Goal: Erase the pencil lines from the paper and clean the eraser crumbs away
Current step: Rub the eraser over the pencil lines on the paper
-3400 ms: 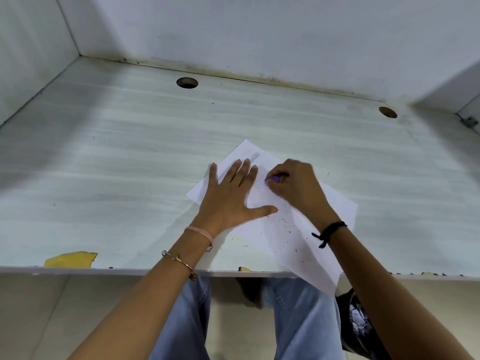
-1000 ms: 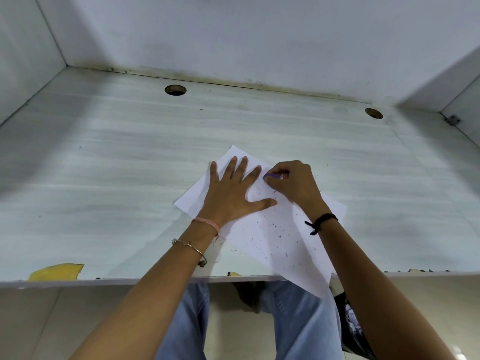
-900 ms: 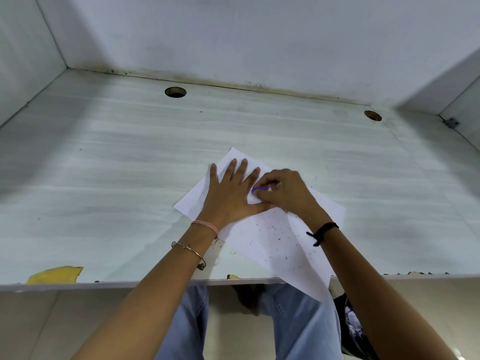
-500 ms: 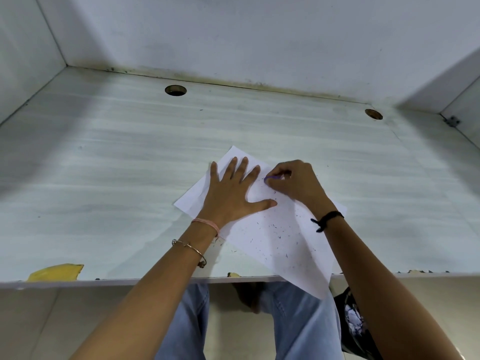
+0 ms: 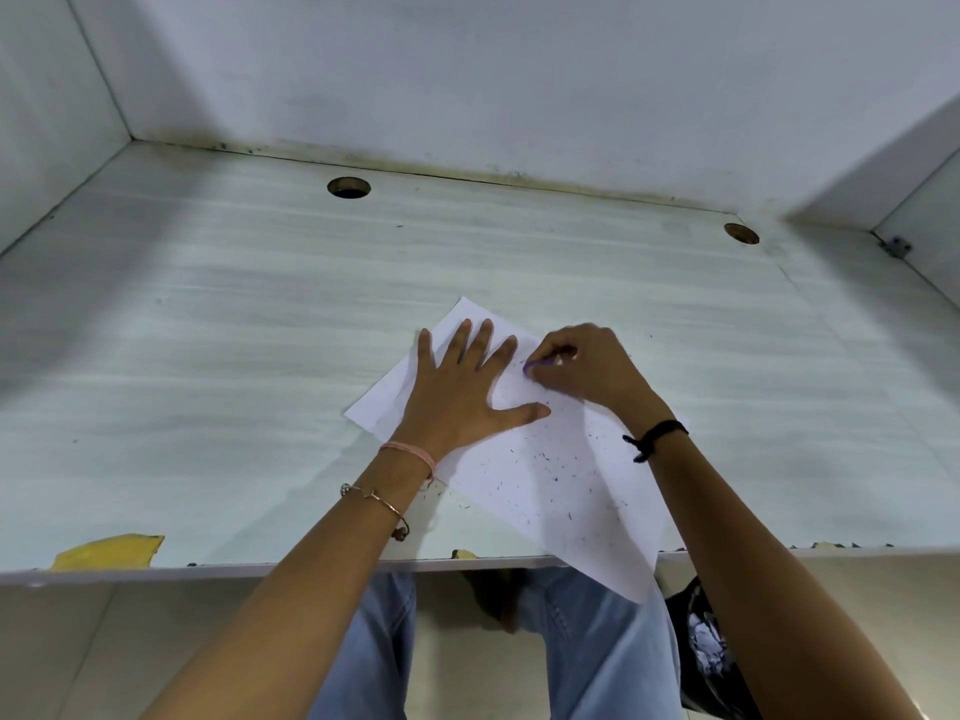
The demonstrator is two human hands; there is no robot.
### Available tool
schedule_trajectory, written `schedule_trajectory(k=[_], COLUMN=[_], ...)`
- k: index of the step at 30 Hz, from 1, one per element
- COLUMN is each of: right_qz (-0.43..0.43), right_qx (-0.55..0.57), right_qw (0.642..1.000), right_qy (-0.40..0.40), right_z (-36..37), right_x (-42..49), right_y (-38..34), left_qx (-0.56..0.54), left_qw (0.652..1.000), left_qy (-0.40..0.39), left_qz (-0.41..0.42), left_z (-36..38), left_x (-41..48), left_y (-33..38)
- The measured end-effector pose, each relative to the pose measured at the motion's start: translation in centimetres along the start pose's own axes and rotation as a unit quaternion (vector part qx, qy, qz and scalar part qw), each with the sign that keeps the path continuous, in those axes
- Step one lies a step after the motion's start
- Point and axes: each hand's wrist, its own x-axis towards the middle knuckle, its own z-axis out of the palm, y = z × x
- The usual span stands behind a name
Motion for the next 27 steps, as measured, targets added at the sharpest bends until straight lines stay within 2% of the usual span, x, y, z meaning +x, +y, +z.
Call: schedule_trajectory(k=[2,6,10,14,18,22,27], right_qz=[0.006,-0.013,0.000,-0.008,-0.002,-0.017,0.008], right_qx=[-0.003,0.018,0.021,0.032,0.036,0.041,0.081], right_qw=[0.999,0.999,0.999,0.999,0.997,0.999,0.991], right_qy=[0.039,-0.037,0.045,-0.031,0.065,-0.010,0.104], right_z=[0.0,0.6,0.5,0.6,0.6,1.0,1.0], right_x=[0.4,-0.5,0.4,-0.2,0.7,0.0,0.7], right_y=[0.1,0.0,0.2,0.1,0.8,0.4,1.7], left_qx=[-0.007,0.009,-0.006,0.012,-0.001,0.010,-0.013], left_qw=[1.000,1.000,1.000,1.000,1.000,1.000,1.000], left_qy=[-0.003,0.007,-0.008,0.002,-0.004,0.000,-0.003], left_qz=[0.000,0.004,0.002,0.007,0.004,0.009,0.003], left_z=[-0.1,0.1,-0.2,0.0,0.0,0.1,0.0], left_x=[0.0,0.1,0.0,0.1,0.0,0.2,0.0], left_y=[0.1,0.1,0.1,0.0,0.0,-0.1,0.0])
